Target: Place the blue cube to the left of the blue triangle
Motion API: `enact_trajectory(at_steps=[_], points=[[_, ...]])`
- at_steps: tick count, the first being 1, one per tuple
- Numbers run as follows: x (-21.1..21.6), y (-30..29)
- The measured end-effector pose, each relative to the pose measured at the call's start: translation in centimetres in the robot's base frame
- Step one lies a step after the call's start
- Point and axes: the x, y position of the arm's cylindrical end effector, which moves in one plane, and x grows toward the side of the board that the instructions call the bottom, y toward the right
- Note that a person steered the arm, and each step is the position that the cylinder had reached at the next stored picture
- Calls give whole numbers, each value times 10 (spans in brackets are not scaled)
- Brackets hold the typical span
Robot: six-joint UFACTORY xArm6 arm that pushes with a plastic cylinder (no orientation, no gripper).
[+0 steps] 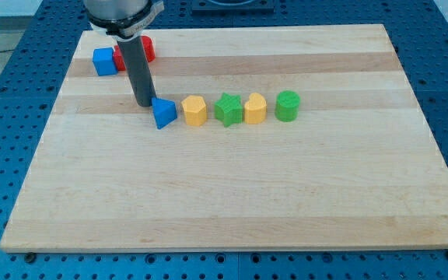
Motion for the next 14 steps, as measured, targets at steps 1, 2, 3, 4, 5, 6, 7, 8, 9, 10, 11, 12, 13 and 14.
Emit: enact_trajectory(at_steps=[1,2,3,4,5,6,7,8,9,10,11,12,13,14], points=[[-24,-8],[-49,-8],[-47,-35],[-47,-90],[-52,-151],[-70,-155],[-116,-150],[-143,-132],[-139,-86],[-123,-72],[-112,-72],[-112,-92],[-106,-107],[-83,-104]])
